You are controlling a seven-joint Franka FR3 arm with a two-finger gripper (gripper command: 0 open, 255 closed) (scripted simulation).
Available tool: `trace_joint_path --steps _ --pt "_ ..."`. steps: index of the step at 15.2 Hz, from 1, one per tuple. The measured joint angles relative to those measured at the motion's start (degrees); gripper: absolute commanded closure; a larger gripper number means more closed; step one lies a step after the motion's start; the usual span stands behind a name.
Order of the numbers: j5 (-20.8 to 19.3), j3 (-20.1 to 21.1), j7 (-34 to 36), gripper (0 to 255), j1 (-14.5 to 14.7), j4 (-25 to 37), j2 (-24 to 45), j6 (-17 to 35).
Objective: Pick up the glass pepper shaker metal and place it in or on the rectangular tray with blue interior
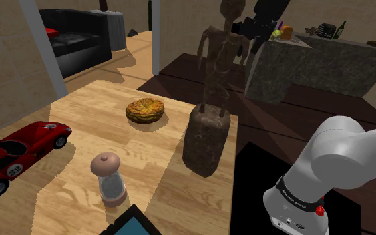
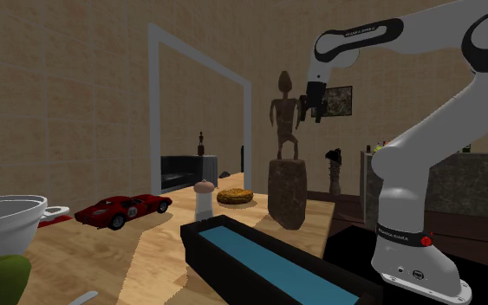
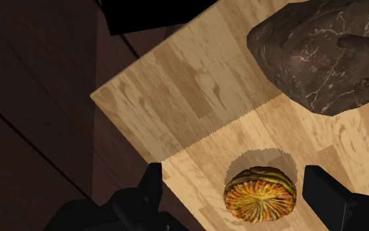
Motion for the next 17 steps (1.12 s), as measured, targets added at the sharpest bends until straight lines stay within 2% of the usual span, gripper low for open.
trace_joint_path --steps 6,12,17 --pt "2.0 3.7 3.0 0 1.8 -1.4 2.5 3.1" --pt "5.0 10.0 8.2 0 4.7 -2.8 7.1 8.3" --pt "6.8 15.4 12.6 0 6.8 -1.4 13.0 12.2"
